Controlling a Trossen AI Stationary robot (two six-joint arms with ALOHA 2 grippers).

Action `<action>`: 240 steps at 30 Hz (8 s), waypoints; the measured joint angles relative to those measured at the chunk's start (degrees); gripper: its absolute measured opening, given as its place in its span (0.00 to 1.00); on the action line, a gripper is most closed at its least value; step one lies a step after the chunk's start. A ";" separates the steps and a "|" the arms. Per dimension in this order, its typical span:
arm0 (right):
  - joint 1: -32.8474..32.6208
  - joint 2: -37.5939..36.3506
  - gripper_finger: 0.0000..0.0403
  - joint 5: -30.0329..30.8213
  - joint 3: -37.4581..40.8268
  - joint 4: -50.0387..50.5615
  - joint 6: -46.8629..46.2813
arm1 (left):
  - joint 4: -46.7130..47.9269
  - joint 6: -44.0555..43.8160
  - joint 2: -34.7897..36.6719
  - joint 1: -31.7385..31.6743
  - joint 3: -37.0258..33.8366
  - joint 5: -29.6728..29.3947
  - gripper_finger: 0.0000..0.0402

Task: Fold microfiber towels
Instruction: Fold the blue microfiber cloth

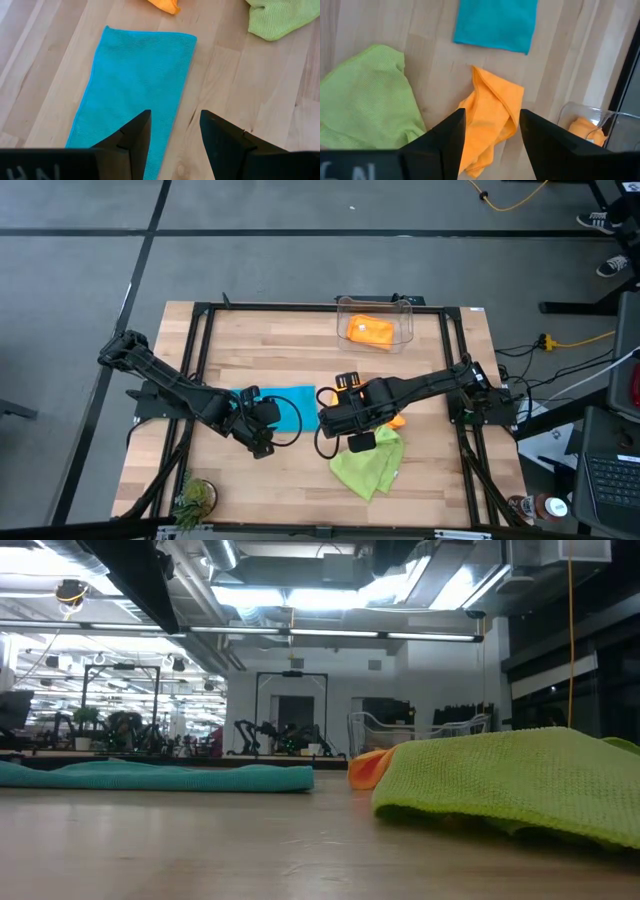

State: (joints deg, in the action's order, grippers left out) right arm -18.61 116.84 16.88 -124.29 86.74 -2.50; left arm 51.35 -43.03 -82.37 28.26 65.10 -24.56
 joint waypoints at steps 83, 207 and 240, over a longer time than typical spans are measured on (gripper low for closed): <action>-13.78 -27.40 0.47 -12.52 79.76 -77.26 -34.80 | -3.66 -0.02 0.00 -0.38 0.02 -5.03 0.41; -9.90 -37.11 0.47 16.04 74.90 -45.44 -50.99 | -31.52 15.20 -1.99 -6.57 -10.99 7.04 0.31; -5.74 -8.61 0.47 -6.81 65.73 -89.43 -22.18 | -32.24 5.95 -2.12 -1.75 -10.84 6.79 0.30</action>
State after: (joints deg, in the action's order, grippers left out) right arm -24.35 108.23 10.08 -58.56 -2.69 -24.68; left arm 19.11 -37.08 -84.49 26.51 54.26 -17.76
